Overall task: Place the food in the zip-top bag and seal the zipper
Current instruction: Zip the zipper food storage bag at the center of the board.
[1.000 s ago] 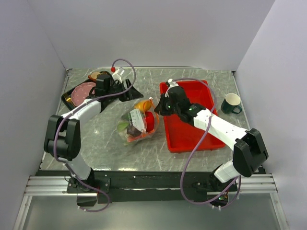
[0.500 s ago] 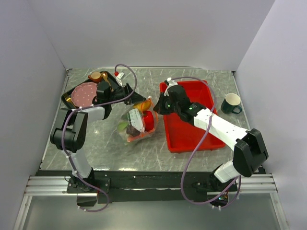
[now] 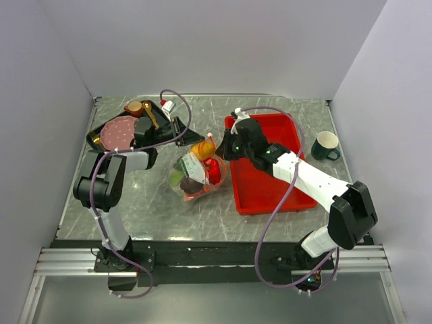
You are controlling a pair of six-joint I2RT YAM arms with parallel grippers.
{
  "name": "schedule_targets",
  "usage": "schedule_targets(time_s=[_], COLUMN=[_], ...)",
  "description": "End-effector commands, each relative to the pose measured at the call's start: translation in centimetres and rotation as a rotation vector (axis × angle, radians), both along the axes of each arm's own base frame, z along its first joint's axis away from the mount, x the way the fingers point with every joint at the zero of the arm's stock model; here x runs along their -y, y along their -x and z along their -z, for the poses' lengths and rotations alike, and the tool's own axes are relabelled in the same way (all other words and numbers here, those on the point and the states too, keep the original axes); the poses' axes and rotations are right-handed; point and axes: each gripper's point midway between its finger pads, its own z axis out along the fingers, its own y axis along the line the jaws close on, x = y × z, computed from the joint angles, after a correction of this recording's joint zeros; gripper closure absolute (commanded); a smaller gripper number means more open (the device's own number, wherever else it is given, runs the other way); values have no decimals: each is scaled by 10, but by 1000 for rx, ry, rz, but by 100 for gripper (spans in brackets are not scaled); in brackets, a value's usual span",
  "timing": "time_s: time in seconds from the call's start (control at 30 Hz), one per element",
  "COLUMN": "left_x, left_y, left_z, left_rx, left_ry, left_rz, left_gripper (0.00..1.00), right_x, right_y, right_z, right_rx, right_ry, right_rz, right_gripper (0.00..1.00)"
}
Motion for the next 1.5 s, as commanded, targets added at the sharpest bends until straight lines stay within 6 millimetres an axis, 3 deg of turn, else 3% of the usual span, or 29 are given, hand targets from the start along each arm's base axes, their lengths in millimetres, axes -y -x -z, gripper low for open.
schedule_targets(time_s=[0.0, 0.03, 0.13, 0.57, 0.8, 1.03, 1.33, 1.47], left_x=[0, 0, 0, 5, 5, 2, -2, -6], left_y=[4, 5, 4, -13, -6, 6, 20, 26], left_z=[-13, -14, -15, -3, -4, -7, -42, -41], left_rx=[70, 72, 81, 74, 90, 80, 104, 143], left_ry=[9, 9, 3, 64, 133, 146, 90, -6], left_rz=[17, 20, 20, 71, 151, 167, 116, 49], left_gripper=[65, 50, 45, 43, 38, 52, 55, 55], right_x=[-6, -7, -7, -10, -10, -11, -6, -9], right_y=[-11, -10, -10, -4, -3, -7, -16, -22], right_z=[-34, -34, -37, -51, -53, -53, -41, -37], right_rx=[86, 87, 95, 148, 166, 170, 140, 139], right_ry=[-41, -45, -53, -62, -54, -49, -5, 6], right_rz=[4, 2, 2, -50, -67, -57, -2, -4], right_gripper=[94, 94, 94, 94, 94, 94, 93, 93])
